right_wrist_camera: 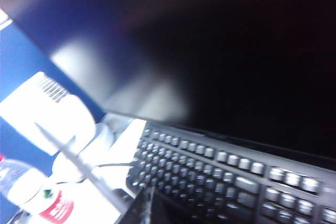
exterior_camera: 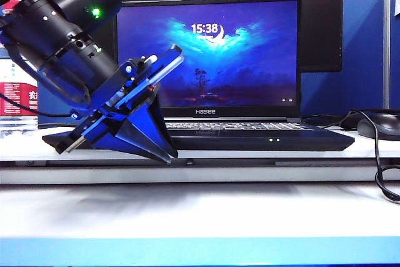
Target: Close the lid of the black laptop.
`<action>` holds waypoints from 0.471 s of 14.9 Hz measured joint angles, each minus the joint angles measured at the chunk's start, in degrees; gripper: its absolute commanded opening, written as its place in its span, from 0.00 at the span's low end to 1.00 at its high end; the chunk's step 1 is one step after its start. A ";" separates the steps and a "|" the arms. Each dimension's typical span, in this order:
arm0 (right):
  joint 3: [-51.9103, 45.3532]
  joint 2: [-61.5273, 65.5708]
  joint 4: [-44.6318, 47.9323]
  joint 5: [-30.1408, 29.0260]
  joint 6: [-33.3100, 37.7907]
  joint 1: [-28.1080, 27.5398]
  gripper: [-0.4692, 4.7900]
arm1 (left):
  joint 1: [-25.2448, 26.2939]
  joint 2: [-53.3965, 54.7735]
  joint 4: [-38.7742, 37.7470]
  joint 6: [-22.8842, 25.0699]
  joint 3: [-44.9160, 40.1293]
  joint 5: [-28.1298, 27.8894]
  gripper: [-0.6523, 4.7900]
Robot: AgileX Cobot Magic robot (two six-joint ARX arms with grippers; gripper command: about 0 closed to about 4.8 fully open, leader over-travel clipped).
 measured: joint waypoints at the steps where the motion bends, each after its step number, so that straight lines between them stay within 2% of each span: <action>1: 0.00 0.00 -0.02 0.22 -0.17 0.87 0.09 | 0.00 0.00 0.09 -0.04 -0.02 0.00 0.22; 5: 0.02 0.00 0.02 1.97 -1.01 0.74 0.09 | -0.02 0.00 1.46 -0.20 -0.42 0.13 0.22; 7: 0.02 0.00 -1.60 6.01 -1.88 -0.26 0.09 | -0.13 0.00 1.90 -0.20 -0.48 -0.70 0.22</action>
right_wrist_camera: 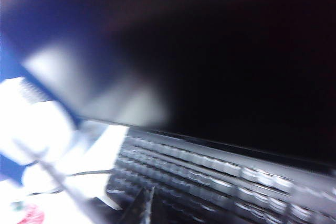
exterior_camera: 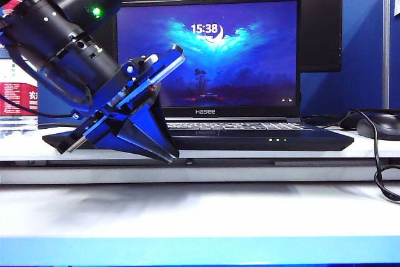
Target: Close the lid of the black laptop.
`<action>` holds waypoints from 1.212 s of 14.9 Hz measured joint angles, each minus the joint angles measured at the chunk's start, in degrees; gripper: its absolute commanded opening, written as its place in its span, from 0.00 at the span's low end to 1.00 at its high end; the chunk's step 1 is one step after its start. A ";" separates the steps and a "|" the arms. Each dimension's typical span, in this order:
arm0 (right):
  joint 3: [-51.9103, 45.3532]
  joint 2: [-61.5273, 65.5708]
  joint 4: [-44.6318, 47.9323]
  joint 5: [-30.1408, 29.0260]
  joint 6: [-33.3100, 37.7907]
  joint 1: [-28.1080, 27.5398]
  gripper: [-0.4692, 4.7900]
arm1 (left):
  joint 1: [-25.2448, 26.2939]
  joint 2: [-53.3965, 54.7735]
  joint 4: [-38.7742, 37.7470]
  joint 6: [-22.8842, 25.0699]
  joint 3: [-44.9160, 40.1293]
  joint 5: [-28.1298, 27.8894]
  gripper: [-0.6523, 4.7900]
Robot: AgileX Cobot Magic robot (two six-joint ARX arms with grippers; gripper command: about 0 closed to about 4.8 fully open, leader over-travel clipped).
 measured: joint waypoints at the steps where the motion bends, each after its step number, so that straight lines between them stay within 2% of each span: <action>1: 0.00 0.00 -1.46 1.57 -1.95 -0.04 0.09 | 0.00 0.02 0.28 0.00 -0.09 -0.20 0.22; 5: 0.39 -0.11 -3.39 5.42 -6.67 -2.32 0.09 | -0.02 0.09 0.85 -0.15 -0.11 -0.24 0.22; 8: 0.28 0.00 -4.31 7.10 -6.29 -5.99 0.09 | -0.02 0.09 0.85 -0.22 -0.11 -0.13 0.22; 9: 0.28 0.00 -6.36 4.15 -5.95 -7.54 0.09 | -0.02 0.09 0.85 -0.24 -0.11 -0.09 0.22; 11: 0.28 0.00 -7.13 -1.36 -6.78 -7.06 0.09 | -0.02 0.11 1.01 -0.24 -0.11 -0.09 0.22; 18: 0.33 0.00 -8.72 -4.33 -6.99 -5.51 0.09 | -0.07 0.15 1.27 -0.24 -0.22 0.07 0.22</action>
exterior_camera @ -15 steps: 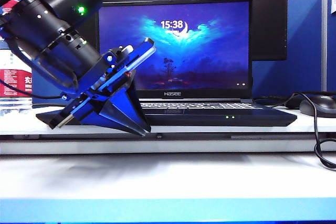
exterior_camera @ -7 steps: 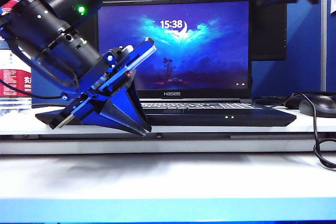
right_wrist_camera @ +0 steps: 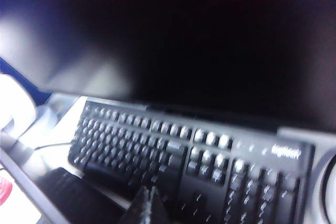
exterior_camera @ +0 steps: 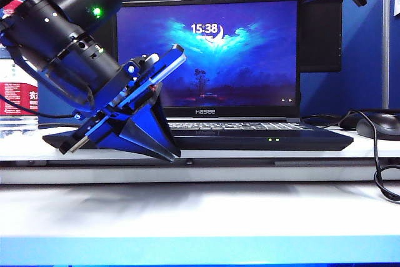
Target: Close the lid of the black laptop.
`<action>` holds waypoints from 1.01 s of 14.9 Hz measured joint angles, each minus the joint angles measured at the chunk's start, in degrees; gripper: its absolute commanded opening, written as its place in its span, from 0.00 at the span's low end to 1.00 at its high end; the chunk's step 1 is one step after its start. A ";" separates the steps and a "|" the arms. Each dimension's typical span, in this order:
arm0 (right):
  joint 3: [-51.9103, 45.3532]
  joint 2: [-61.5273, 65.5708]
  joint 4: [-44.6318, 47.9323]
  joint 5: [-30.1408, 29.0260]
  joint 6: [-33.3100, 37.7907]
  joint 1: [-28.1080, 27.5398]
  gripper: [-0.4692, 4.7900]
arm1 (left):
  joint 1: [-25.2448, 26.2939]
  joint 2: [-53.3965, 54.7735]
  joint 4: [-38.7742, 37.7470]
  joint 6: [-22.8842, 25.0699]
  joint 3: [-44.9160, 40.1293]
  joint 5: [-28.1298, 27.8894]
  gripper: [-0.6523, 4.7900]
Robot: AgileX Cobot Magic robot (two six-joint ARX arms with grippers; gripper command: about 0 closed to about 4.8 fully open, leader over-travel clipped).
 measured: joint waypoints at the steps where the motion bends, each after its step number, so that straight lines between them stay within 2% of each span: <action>1: 0.00 0.13 -0.90 -1.46 -0.04 -0.22 0.09 | 0.00 0.00 0.00 0.00 0.00 -0.02 0.22; 7: 0.00 0.24 -3.45 -7.04 -0.37 -0.55 0.09 | 0.00 0.00 0.02 0.02 0.00 -0.02 0.22; 15: 0.09 0.24 -9.66 -7.76 -5.62 5.07 0.09 | 0.00 0.00 0.28 0.02 0.00 0.02 0.22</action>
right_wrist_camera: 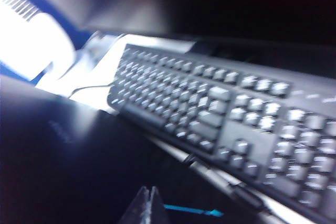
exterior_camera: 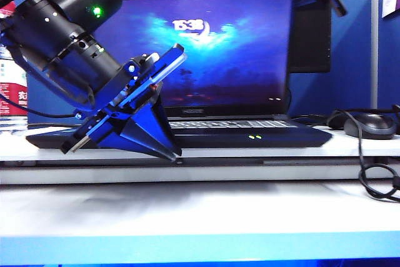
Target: Close the lid of the black laptop.
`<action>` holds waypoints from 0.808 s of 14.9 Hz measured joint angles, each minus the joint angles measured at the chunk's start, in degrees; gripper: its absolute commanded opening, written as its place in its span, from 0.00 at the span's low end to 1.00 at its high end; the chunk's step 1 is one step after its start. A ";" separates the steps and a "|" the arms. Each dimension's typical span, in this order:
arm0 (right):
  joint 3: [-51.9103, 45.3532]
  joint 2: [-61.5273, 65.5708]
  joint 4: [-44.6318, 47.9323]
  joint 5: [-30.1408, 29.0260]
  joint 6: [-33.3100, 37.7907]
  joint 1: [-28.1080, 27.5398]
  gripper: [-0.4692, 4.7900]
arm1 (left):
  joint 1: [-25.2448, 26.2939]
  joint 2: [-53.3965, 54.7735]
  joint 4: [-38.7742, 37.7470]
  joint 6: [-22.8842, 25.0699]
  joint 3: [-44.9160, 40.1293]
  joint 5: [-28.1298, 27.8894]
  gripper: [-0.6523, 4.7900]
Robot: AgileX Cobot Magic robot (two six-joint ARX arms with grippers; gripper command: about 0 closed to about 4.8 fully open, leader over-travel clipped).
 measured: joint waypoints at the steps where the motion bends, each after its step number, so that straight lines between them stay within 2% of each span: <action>1: 0.00 0.02 -0.52 -0.31 0.00 0.79 0.09 | 0.00 0.00 0.37 0.00 0.00 0.02 0.22; 5: 0.00 0.09 -6.29 -1.05 -3.04 2.69 0.09 | 0.00 0.00 0.48 0.00 0.00 -0.57 0.22; 8: 0.13 -0.13 -9.64 -3.93 -3.76 4.61 0.09 | 0.00 0.02 0.50 0.00 0.00 -0.85 0.22; 12: 0.11 -0.04 -16.13 -0.90 -7.19 4.20 0.09 | 0.04 0.02 0.59 0.02 0.00 -1.29 0.22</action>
